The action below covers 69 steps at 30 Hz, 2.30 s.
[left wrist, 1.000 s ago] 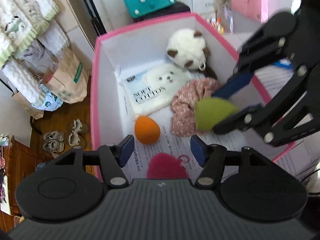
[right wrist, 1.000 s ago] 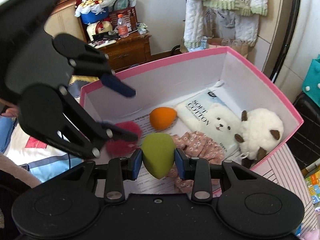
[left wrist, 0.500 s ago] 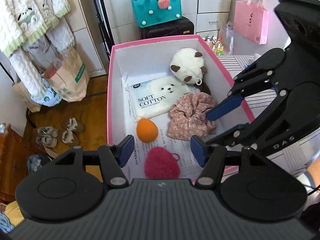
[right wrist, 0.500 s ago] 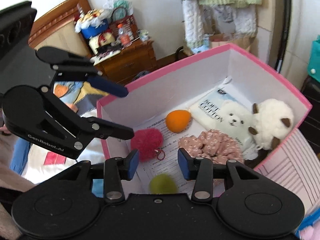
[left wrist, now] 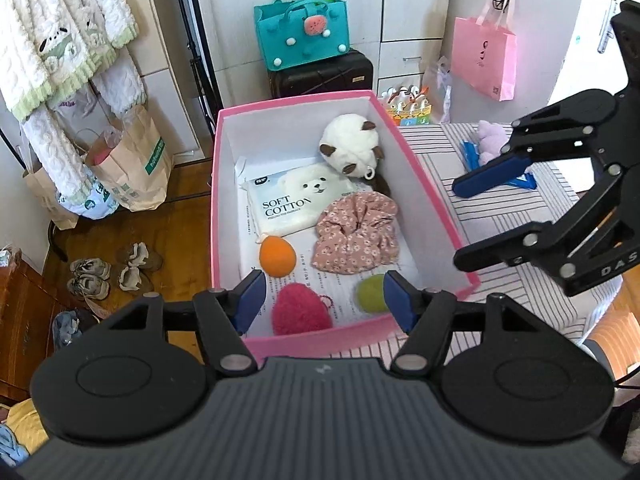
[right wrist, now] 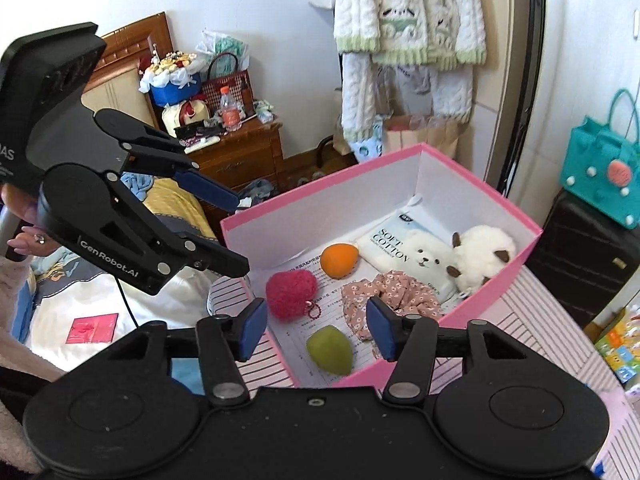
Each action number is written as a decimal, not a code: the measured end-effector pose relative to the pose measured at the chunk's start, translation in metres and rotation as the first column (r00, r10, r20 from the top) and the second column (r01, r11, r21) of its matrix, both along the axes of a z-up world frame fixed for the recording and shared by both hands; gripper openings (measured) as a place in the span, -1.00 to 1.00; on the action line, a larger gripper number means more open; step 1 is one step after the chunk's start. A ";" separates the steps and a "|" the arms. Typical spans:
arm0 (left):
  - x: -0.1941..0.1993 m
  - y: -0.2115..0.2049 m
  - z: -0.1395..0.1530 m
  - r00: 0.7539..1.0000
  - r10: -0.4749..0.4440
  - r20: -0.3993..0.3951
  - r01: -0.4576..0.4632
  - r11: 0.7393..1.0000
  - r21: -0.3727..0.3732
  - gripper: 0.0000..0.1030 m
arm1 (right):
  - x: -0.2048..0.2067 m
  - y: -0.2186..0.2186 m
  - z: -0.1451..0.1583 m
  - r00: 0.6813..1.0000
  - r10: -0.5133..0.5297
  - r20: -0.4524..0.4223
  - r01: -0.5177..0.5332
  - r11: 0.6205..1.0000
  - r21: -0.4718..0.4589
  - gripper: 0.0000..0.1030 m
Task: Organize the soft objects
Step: 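Withdraw both grippers from the box toward the lilac plush on the blue pack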
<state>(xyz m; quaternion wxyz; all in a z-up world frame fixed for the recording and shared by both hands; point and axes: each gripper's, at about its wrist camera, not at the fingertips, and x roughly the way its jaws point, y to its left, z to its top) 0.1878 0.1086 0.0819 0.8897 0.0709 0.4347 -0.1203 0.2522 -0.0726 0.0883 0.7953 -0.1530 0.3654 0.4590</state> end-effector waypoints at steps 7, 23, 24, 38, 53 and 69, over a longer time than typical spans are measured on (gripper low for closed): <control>-0.029 -0.011 0.015 0.999 -0.028 0.038 0.028 1.000 0.011 0.43 | -0.035 -0.019 0.021 0.997 -0.032 0.073 0.031 0.999 0.013 0.38; -0.090 -0.046 0.032 0.988 -0.103 0.119 0.098 0.994 0.044 0.64 | -0.107 -0.066 0.035 0.978 -0.096 0.186 0.095 0.995 0.016 0.75; -0.094 -0.049 0.031 0.987 -0.111 0.121 0.106 0.993 0.042 0.65 | -0.110 -0.069 0.034 0.977 -0.101 0.187 0.100 0.995 0.014 0.75; -0.120 -0.084 0.000 0.973 -0.204 0.106 0.204 0.979 0.013 0.70 | -0.147 -0.123 0.002 0.963 -0.218 0.161 0.217 0.976 0.025 0.75; -0.105 -0.120 -0.031 0.971 -0.174 0.163 0.197 0.970 -0.139 0.70 | -0.121 -0.184 -0.053 0.938 -0.323 0.124 0.316 0.946 0.074 0.75; -0.031 -0.181 -0.046 0.948 -0.243 0.207 0.289 0.929 -0.230 0.70 | -0.059 -0.225 -0.095 0.845 -0.449 0.291 0.401 0.891 0.213 0.76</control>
